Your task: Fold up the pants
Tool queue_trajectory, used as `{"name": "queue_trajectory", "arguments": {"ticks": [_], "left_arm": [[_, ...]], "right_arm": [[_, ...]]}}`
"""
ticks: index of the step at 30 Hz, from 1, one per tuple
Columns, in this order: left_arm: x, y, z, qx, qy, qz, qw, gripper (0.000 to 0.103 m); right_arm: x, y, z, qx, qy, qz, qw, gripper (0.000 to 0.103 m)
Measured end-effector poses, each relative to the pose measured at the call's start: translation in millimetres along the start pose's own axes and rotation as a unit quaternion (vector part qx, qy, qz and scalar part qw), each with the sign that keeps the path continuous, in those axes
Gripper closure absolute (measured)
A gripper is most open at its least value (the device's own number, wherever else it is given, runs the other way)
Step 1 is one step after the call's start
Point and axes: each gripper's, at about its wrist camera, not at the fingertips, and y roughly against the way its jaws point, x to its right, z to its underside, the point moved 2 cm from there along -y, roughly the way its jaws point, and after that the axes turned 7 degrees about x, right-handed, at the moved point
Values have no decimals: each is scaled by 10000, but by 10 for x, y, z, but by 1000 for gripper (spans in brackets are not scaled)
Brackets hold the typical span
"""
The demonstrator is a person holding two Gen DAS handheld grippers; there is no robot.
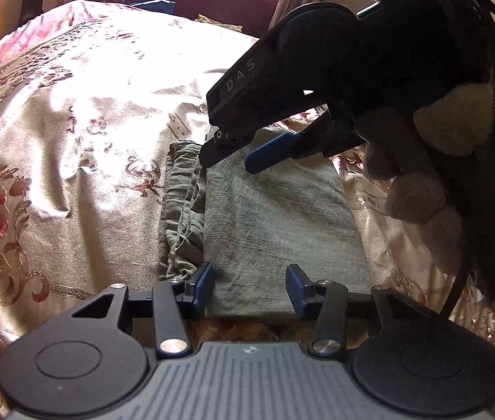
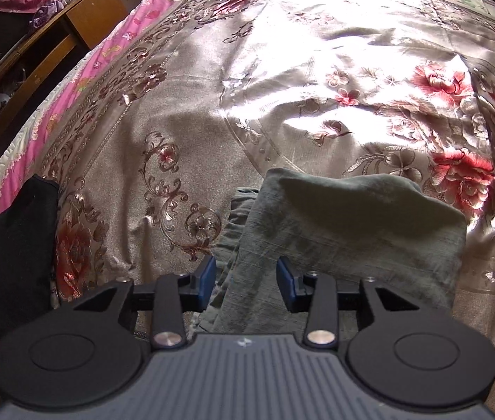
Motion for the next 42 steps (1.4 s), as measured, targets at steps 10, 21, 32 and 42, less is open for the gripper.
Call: {"name": "queue_trajectory", "arguments": {"ticks": [10,21,32,42], "left_arm": [[-57,-54,48,-405,-135,20,9991,51],[-251,292,-123,207,418,391,9981,76],[-432,141,34,-220,183,-255,9993,68],[-110,127,-268,473,-628,-153,9968,65]], "right_arm": [[167,-213,93,-228,-31,325,9992,98],[109,352,-86,495,-346,-327,9976,99],[41,-214,84,298,-741,-634,9948,83],[795,412,261,1230,-1030,-94,9870,69]]}}
